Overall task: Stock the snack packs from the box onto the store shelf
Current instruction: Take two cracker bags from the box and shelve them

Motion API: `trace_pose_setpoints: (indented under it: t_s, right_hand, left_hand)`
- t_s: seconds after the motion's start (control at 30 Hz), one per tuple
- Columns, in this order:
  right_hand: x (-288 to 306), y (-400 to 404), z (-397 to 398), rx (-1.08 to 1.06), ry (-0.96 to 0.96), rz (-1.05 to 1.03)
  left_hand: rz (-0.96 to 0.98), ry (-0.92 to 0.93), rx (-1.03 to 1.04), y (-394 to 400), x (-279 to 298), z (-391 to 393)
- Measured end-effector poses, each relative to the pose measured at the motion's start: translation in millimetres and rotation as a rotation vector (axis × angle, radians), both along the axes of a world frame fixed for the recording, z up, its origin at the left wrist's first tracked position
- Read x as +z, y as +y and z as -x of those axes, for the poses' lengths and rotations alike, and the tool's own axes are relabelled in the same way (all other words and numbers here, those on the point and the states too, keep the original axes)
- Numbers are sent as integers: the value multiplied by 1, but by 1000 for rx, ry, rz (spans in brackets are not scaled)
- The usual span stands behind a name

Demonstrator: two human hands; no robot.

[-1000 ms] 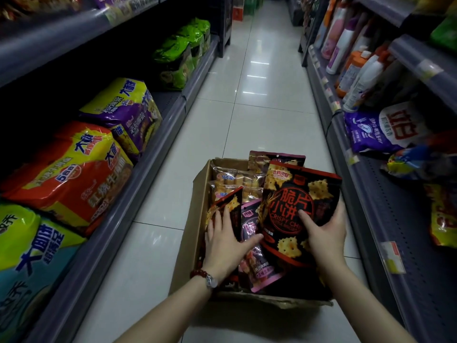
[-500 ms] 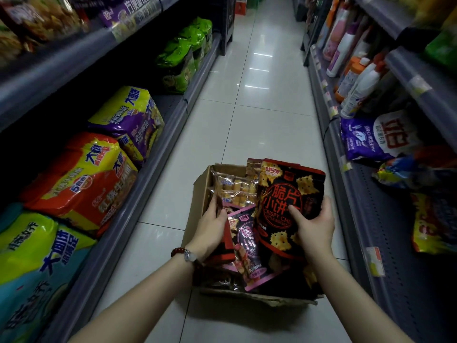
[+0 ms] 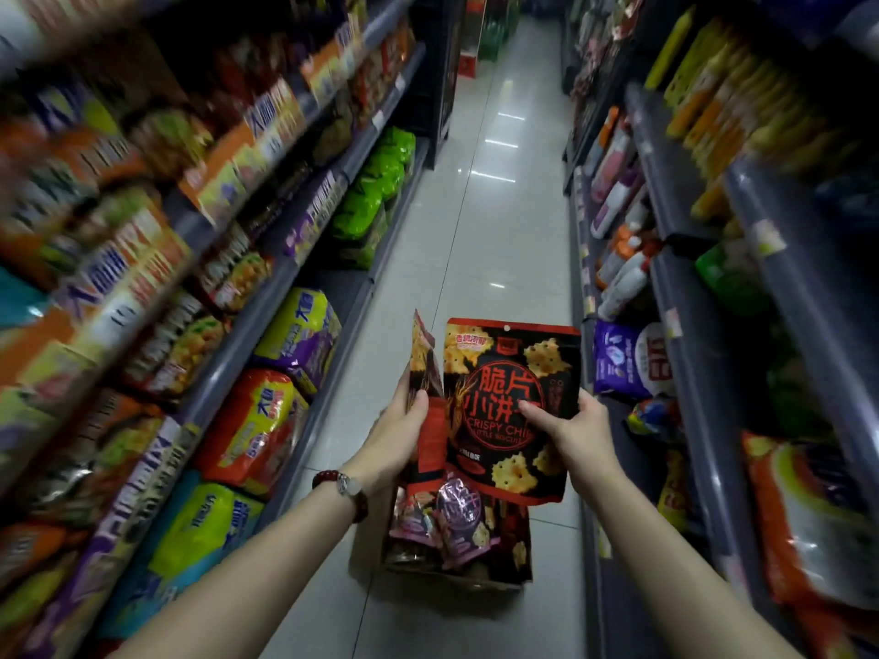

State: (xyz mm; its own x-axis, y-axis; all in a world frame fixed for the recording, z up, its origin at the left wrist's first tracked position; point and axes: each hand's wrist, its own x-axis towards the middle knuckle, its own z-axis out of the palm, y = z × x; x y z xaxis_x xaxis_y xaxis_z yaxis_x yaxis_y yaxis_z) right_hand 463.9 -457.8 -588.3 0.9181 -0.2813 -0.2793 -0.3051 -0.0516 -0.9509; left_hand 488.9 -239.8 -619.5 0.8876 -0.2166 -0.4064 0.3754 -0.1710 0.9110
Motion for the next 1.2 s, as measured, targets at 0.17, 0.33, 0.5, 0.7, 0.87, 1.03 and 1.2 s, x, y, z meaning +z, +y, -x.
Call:
trace_pose_setpoints:
  t_s: [0.17, 0.33, 0.5, 0.7, 0.87, 1.03, 1.2]
  right_hand:
    - [133, 12, -18, 67, -30, -26]
    - [256, 29, -34, 83, -125, -46]
    - [350, 49, -44, 106, -221, -80]
    - [422, 64, -55, 200, -311, -153]
    - [457, 76, -68, 344, -323, -226]
    - [484, 98, -82, 535, -372, -294]
    - [502, 134, -87, 691, -415, -344]
  left_hand:
    - [78, -65, 37, 20, 139, -16]
    - [183, -119, 131, 43, 263, -27]
    - [73, -311, 118, 66, 364, -26]
    - [42, -388, 263, 97, 439, -16]
    - [101, -379, 451, 118, 480, 15]
    - [111, -366, 649, 134, 508, 52]
    - [116, -440, 831, 147, 521, 100]
